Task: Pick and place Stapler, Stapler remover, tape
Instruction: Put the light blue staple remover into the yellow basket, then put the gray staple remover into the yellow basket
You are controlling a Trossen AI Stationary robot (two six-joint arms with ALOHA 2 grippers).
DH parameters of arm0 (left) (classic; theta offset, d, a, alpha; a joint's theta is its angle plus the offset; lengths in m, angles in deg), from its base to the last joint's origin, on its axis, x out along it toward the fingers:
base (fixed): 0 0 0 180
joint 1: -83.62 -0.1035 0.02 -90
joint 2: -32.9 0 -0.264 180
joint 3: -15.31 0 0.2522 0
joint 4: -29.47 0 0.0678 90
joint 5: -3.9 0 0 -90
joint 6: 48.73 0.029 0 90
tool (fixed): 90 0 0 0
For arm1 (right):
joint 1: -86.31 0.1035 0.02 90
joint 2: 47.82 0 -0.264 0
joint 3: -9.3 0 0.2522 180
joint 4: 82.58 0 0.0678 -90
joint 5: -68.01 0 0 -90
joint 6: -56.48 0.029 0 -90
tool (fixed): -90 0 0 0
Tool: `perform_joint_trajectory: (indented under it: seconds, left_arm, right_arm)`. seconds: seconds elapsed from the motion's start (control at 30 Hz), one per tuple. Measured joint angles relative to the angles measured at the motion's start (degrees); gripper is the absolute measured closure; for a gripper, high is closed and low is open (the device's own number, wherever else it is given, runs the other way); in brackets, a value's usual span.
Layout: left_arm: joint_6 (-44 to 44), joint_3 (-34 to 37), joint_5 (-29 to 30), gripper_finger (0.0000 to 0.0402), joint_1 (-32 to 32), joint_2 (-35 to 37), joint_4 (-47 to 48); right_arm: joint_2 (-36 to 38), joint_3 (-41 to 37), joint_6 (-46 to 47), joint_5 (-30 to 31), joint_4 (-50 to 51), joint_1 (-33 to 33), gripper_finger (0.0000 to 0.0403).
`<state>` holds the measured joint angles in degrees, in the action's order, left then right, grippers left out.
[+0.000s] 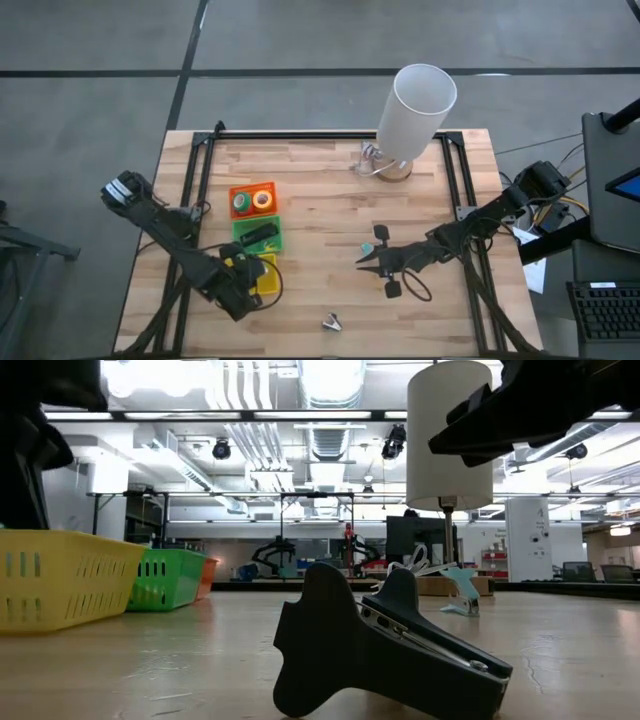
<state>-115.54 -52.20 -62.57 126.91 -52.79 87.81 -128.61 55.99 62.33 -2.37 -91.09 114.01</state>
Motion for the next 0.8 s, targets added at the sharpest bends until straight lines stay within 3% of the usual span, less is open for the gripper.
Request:
perform_joint_trajectory:
  seconds: [0.37, 0.8]
  left_arm:
    - [-2.95, 1.72, 1.91, 0.0381, -1.4, 0.0, -0.91]
    - [-1.39, -0.27, 4.25, 0.0291, -2.18, 0.88, -1.07]
  right_arm:
    - [0.0, -0.5, 0.07, 0.0, -1.0, 0.02, 0.0339]
    - [0.0, -0.59, 0.17, 0.0, -1.09, 0.02, 0.0339]
